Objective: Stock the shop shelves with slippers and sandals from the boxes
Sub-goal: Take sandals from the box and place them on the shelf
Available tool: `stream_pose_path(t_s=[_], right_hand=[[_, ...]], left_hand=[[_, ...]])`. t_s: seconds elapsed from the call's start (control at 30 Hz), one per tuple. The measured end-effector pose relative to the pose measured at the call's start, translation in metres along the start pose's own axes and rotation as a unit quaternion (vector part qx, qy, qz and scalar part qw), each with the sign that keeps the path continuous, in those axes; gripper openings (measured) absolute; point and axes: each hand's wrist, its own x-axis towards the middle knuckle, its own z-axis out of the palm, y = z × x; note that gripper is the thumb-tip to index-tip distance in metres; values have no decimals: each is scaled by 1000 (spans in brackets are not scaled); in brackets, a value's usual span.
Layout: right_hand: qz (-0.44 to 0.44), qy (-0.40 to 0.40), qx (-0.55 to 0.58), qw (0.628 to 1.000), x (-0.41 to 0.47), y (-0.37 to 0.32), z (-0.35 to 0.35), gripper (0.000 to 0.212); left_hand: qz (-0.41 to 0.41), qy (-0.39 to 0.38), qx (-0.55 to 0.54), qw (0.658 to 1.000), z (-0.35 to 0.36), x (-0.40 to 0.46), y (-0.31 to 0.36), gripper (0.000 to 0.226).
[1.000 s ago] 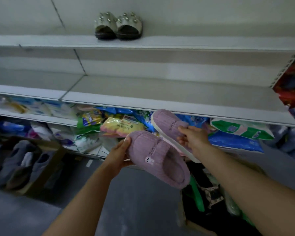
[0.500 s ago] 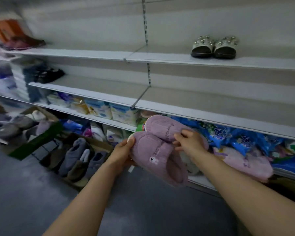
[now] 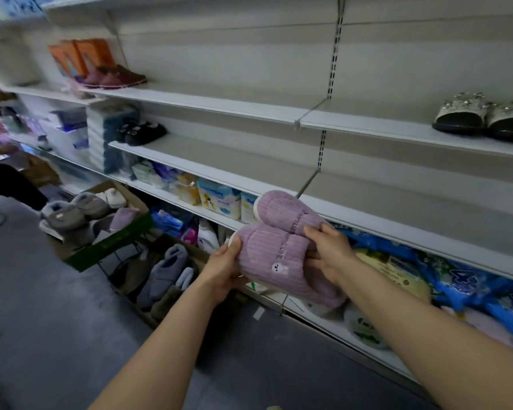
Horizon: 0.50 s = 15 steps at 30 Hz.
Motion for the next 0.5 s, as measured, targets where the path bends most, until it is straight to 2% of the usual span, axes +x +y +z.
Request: stream_pose_path(t_s=[0.1, 0.17, 0.3, 0.4, 0.5], right_hand=[[-14, 16, 13, 1000, 28, -10, 37, 30], [-27, 34, -17, 999, 50, -20, 62, 34], [-52, 31, -100, 993, 105, -37, 108, 44], [-61, -25, -168, 984, 133, -56, 143, 34], [-91, -67, -214, 970, 153, -71, 179, 11]], left_hand=[[-24, -15, -2, 1000, -21, 21, 20, 31], [-32, -4, 22, 999, -39, 40, 38, 35], [19, 55, 72, 996, -84, 94, 96, 41], [46, 47, 120, 991, -112, 131, 142, 37], [58, -4, 151, 987, -133, 155, 174, 25]])
